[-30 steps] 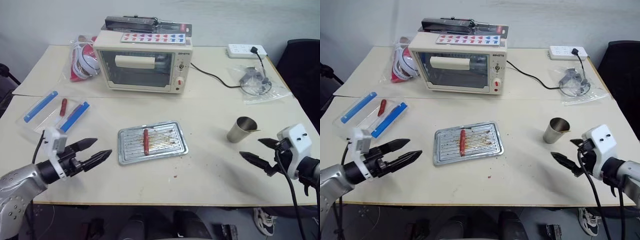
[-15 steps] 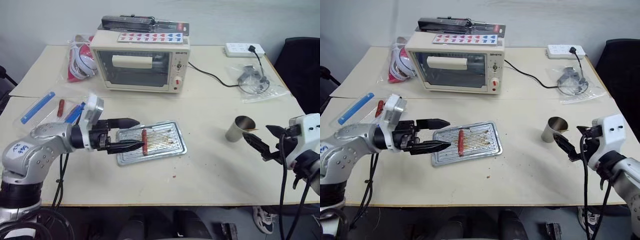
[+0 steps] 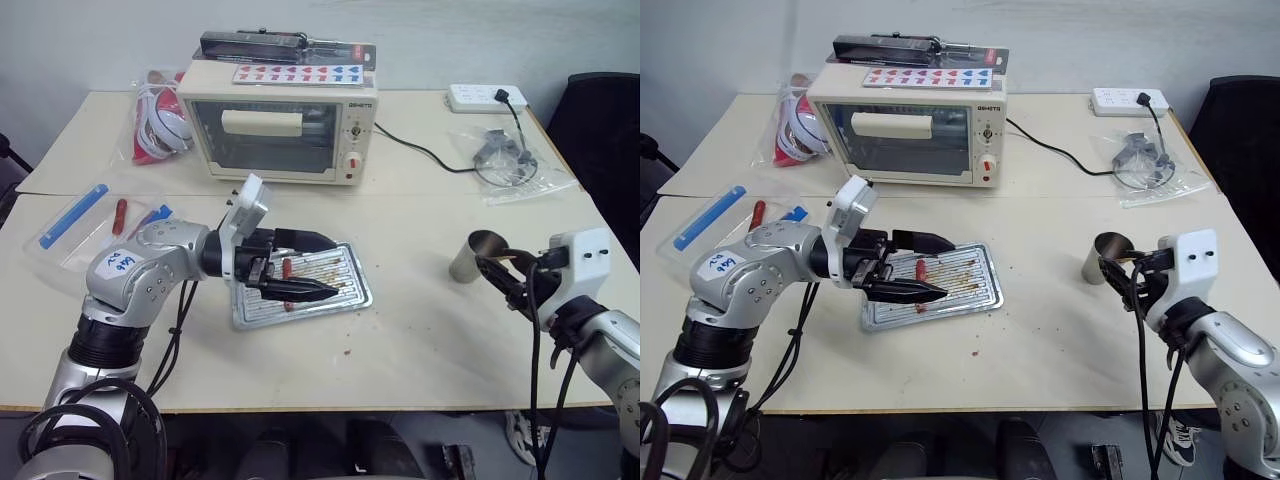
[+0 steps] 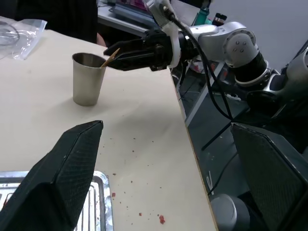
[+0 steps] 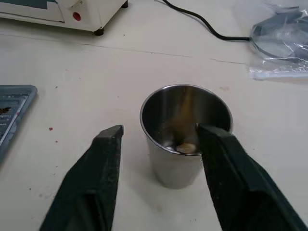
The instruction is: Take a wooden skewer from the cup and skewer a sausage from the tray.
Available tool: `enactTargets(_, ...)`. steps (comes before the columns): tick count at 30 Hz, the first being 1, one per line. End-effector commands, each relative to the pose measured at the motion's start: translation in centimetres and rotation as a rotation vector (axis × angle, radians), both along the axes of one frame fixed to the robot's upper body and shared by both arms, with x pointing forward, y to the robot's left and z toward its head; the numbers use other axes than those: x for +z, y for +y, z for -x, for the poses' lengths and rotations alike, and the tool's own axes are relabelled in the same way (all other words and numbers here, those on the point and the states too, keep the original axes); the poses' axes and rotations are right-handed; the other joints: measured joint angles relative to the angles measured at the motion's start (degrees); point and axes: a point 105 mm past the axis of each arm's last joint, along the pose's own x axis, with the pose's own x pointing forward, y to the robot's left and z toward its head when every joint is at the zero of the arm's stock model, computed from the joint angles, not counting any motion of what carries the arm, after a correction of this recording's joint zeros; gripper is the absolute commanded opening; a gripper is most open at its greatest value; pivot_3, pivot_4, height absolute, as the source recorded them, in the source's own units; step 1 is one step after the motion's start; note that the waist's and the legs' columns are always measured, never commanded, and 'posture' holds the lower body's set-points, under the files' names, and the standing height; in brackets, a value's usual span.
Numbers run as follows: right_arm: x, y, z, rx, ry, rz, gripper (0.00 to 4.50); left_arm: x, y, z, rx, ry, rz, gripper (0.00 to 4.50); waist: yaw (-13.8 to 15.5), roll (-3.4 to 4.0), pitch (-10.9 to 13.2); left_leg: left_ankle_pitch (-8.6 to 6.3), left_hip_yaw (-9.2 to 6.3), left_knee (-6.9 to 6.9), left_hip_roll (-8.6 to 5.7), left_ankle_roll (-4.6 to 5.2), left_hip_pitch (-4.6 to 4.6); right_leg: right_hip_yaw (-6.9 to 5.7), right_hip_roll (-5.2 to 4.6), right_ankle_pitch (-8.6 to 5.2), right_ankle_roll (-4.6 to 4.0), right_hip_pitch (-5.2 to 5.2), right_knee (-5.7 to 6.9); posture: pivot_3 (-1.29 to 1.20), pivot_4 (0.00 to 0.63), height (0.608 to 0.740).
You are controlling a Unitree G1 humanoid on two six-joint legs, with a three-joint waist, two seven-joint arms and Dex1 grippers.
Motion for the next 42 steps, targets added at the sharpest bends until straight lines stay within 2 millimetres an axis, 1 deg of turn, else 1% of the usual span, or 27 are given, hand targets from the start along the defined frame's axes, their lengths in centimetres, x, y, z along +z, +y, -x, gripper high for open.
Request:
enactTargets(1, 0.8, -0.3, -0.3, -0.026, -0.061, -0.009, 2.49, 0.6, -0.5, 0.1, -0.016, -0.053, 0.008, 4.5, 0.1, 0.0, 0.0, 0.0, -0.01, 0.0, 0.0, 0.0, 0.0, -0.01, 0.0, 0.0, 0.0, 0.0, -0.01, 0.0, 0.15, 0.74)
enactTargets(5, 0.6, -0.6, -0.4, -0.043, -0.073, -0.029, 1.79, 0.4, -0.8, 0.2, -0.029, -0.054, 0.014, 4.5, 0.1, 0.0, 0.0, 0.0, -0.01, 0.01, -0.01, 0.0, -0.01, -0.01, -0.01, 0.0, 0.0, 0.0, 0.0, 0.0, 0.15, 0.74)
enactTargets(6, 0.6, -0.6, -0.4, -0.043, -0.075, -0.036, 1.47, 0.4, -0.9, 0.2, -0.033, -0.054, 0.014, 4.5, 0.1, 0.0, 0.0, 0.0, 0.0, 0.0, -0.01, 0.0, 0.0, 0.0, -0.01, 0.0, 0.0, 0.0, 0.0, 0.0, 0.15, 0.74)
enactTargets(10, 0.4, -0.7, -0.5, -0.044, -0.067, -0.027, 0.41, 0.1, -1.1, 0.3, -0.045, -0.056, 0.009, 4.5, 0.0, 0.0, 0.0, 0.0, -0.01, 0.0, 0.0, 0.0, 0.0, -0.01, 0.0, 0.0, 0.0, 0.0, 0.01, 0.0, 0.15, 0.74)
enactTargets(16, 0.9, -1.1, -0.5, -0.042, -0.071, -0.018, 0.41, 0.0, -1.3, 0.5, -0.052, -0.06, 0.017, 4.5, 0.0, 0.0, 0.0, 0.0, -0.01, 0.0, 0.0, 0.0, 0.0, -0.01, 0.0, 0.0, 0.0, 0.0, 0.01, 0.0, 0.15, 0.74)
enactTargets(22, 2.0, -1.4, -0.9, -0.048, -0.092, -0.009, 0.41, 0.0, -1.1, 0.2, -0.037, -0.068, 0.024, 4.5, 0.0, 0.0, 0.0, 0.0, 0.0, 0.01, -0.01, 0.0, 0.0, 0.0, 0.0, 0.0, 0.0, 0.0, 0.01, 0.0, 0.15, 0.74)
enactTargets(27, 1.5, -1.0, -1.1, -0.044, -0.084, -0.012, 0.41, 0.3, -1.2, -0.3, -0.029, -0.084, 0.03, 4.5, 0.1, 0.0, 0.0, 0.0, -0.01, 0.01, 0.0, 0.0, -0.01, -0.01, 0.0, 0.0, 0.0, 0.0, 0.01, 0.0, 0.15, 0.74)
enactTargets(28, 1.5, -1.0, -1.2, -0.049, -0.084, -0.015, 0.07, 0.4, -1.2, -0.3, -0.031, -0.086, 0.031, 4.5, 0.1, 0.0, 0.0, 0.0, -0.01, 0.01, -0.01, 0.0, -0.01, -0.01, -0.01, 0.0, 0.0, 0.0, 0.01, 0.0, 0.15, 0.74)
enactTargets(29, 1.4, -1.0, -1.2, -0.053, -0.082, -0.016, 0.02, 0.5, -1.3, -0.3, -0.032, -0.088, 0.031, 4.5, 0.1, 0.0, 0.0, 0.0, -0.01, 0.01, -0.01, 0.0, 0.0, -0.01, -0.01, 0.0, 0.0, 0.0, 0.01, 0.0, 0.15, 0.74)
enactTargets(38, 1.2, -1.2, -1.2, -0.058, -0.077, -0.02, 0.02, 0.6, -1.2, -0.7, -0.028, -0.101, 0.03, 4.5, 0.0, 0.0, 0.0, 0.0, -0.01, 0.01, 0.0, 0.01, -0.01, -0.01, 0.0, 0.0, 0.0, 0.0, 0.01, 0.0, 0.15, 0.74)
enactTargets(42, 1.6, -1.2, -1.3, -0.058, -0.084, -0.017, 0.02, 0.7, -1.3, -0.9, -0.029, -0.106, 0.032, 4.5, 0.1, 0.0, 0.0, 0.0, -0.01, 0.01, 0.0, 0.01, -0.01, -0.01, 0.0, 0.0, 0.0, 0.0, 0.01, 0.0, 0.15, 0.74)
